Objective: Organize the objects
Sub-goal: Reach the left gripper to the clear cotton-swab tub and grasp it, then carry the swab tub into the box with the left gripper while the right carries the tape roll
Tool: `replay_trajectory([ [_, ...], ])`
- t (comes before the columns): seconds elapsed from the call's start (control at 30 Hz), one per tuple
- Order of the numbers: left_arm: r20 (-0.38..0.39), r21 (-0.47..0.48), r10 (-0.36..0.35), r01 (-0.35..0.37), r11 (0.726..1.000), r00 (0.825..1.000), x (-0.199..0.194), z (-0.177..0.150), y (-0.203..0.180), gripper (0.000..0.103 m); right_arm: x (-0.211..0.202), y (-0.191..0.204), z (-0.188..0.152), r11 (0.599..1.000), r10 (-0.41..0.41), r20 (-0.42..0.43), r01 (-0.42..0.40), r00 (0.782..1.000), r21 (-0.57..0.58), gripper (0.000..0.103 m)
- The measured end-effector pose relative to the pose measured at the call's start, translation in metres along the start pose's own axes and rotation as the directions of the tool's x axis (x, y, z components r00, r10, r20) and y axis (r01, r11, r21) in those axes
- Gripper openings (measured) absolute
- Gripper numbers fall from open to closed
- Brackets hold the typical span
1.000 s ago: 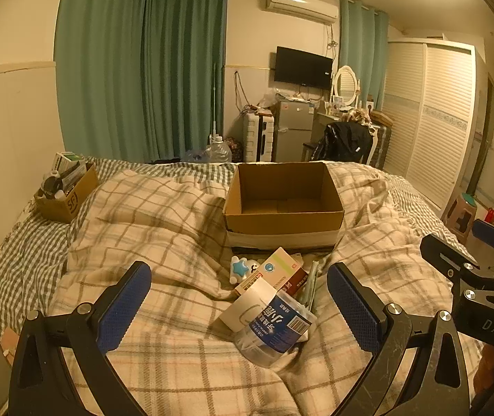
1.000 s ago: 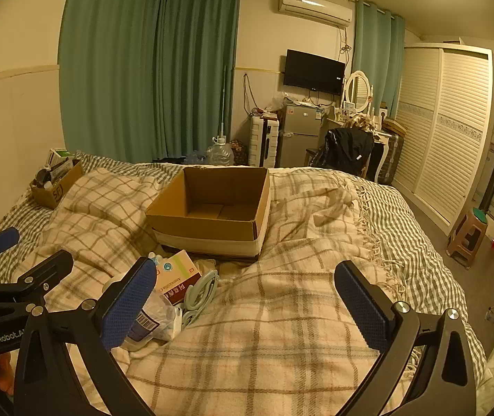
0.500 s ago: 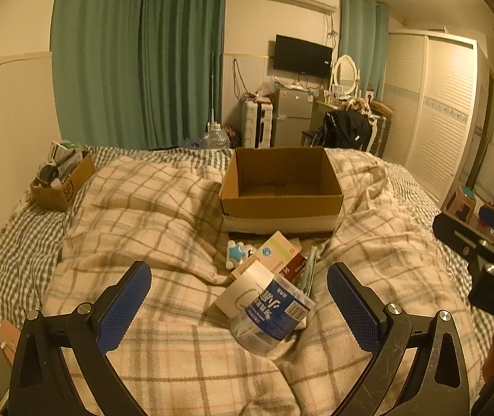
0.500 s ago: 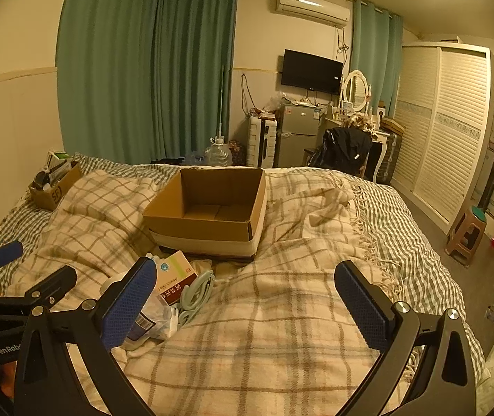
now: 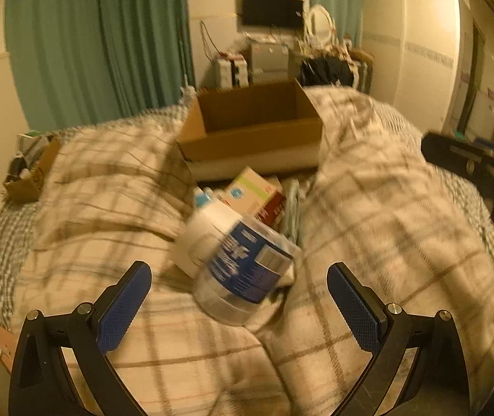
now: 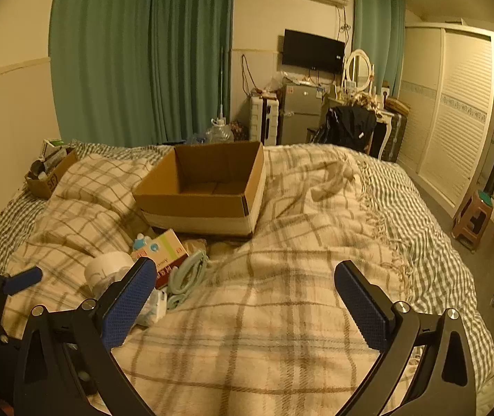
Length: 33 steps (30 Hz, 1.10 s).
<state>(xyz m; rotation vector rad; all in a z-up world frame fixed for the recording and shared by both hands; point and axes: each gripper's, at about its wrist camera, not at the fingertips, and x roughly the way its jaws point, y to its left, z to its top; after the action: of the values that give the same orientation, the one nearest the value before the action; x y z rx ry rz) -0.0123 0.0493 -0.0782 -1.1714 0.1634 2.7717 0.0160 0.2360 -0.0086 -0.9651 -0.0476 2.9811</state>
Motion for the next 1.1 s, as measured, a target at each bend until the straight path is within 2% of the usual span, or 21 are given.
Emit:
replay_trajectory([
  [0.1, -0.046, 0.027, 0.008, -0.007, 1.0, 0.999, 0.018, -0.001, -0.007, 0.103, 0.014, -0.003, -0.003, 1.0, 0.0, -0.027, -0.001, 1.0, -0.003, 0.103],
  [0.43, -0.158, 0.0, 0.04, -0.041, 0.999, 0.987, 0.07, 0.007, 0.002, 0.103, 0.058, -0.001, -0.008, 0.999, 0.037, -0.116, -0.039, 0.993, -0.012, 0.103],
  [0.5, -0.202, -0.016, 0.024, -0.028, 0.999, 0.979, 0.083, 0.004, 0.005, 0.103, 0.066, 0.001, -0.008, 0.999, 0.045, -0.137, -0.048, 0.99, -0.013, 0.103],
  [0.6, -0.286, -0.07, -0.039, 0.02, 0.997, 0.957, 0.102, -0.006, 0.014, 0.1, 0.072, 0.002, -0.01, 0.998, 0.05, -0.161, -0.053, 0.986, -0.016, 0.103],
  [0.7, -0.271, -0.103, -0.089, 0.063, 0.993, 0.958, 0.098, -0.006, 0.019, 0.085, 0.077, 0.006, -0.01, 0.998, 0.047, -0.176, -0.053, 0.983, -0.026, 0.103],
  [0.9, -0.224, -0.149, -0.173, 0.142, 0.979, 0.959, 0.068, -0.001, 0.03, 0.078, 0.067, 0.011, -0.006, 0.998, 0.016, -0.163, -0.026, 0.987, -0.059, 0.103],
  [1.1, -0.088, -0.15, -0.186, 0.171, 0.974, 0.979, 0.012, 0.017, 0.047, 0.068, 0.046, 0.022, 0.0, 0.998, 0.022, -0.124, -0.03, 0.992, -0.064, 0.103],
])
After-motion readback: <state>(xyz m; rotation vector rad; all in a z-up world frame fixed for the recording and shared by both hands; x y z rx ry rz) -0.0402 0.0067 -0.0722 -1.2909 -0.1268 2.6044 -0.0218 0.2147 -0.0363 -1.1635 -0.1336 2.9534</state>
